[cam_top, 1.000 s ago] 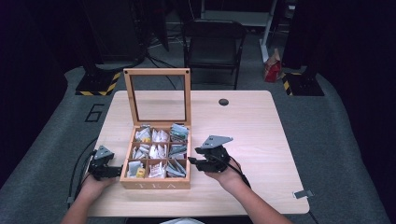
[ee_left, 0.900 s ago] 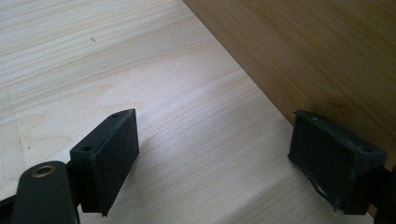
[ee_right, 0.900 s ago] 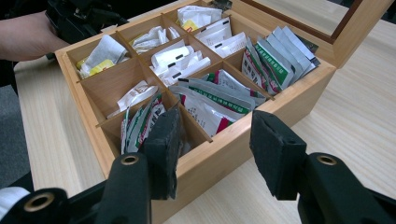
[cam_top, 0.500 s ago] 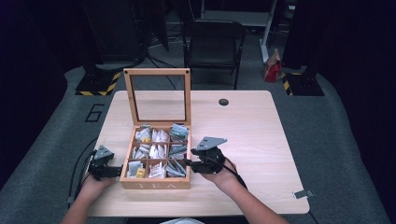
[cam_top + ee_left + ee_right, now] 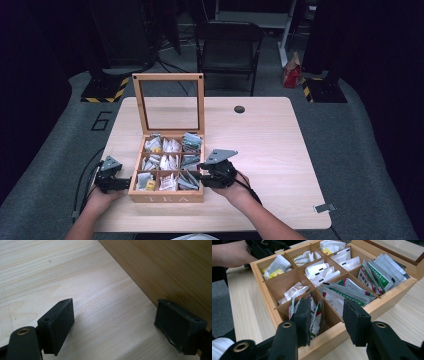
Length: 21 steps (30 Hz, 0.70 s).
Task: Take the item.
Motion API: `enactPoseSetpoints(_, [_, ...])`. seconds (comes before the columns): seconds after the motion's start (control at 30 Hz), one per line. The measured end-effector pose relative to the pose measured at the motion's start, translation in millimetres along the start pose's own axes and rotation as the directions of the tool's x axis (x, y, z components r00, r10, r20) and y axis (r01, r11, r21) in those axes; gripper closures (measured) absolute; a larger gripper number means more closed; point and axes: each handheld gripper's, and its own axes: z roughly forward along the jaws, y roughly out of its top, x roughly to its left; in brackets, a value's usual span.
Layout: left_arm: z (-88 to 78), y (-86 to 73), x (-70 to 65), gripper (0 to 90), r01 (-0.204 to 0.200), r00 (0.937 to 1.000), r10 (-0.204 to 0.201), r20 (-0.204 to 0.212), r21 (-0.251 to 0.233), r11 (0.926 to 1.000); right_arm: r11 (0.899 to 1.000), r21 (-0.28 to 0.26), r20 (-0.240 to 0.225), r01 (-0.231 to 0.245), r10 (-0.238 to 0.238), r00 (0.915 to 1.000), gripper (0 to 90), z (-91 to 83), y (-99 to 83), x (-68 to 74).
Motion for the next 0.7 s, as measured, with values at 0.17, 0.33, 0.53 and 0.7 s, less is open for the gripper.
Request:
enactPoseSetpoints(0.17, [0.0, 0.0, -0.1, 15.4, 0.001, 1.0000, -0.001, 0.000, -0.001, 1.0000, 1.000, -0.002, -0.006, -0.008, 0.008, 0.9999, 60.5, 1.7, -0.1, 1.1])
enactPoseSetpoints(0.33, [0.0, 0.0, -0.1, 15.4, 0.001, 1.0000, -0.001, 0.000, 0.000, 1.0000, 1.000, -0.002, -0.008, -0.012, 0.012, 0.9999, 62.5, 4.5, -1.0, 1.9])
enactPoseSetpoints(0.53, [0.0, 0.0, 0.0, 15.4, 0.000, 1.0000, 0.000, 0.000, 0.000, 1.0000, 1.000, 0.005, -0.014, -0.018, 0.018, 0.9997, 64.0, 9.1, -4.0, 3.1])
enactPoseSetpoints(0.7, [0.0, 0.0, 0.0, 15.4, 0.001, 1.0000, -0.001, 0.000, 0.000, 1.0000, 1.000, 0.016, -0.019, -0.016, 0.016, 0.9997, 65.5, 14.1, -7.8, 3.7])
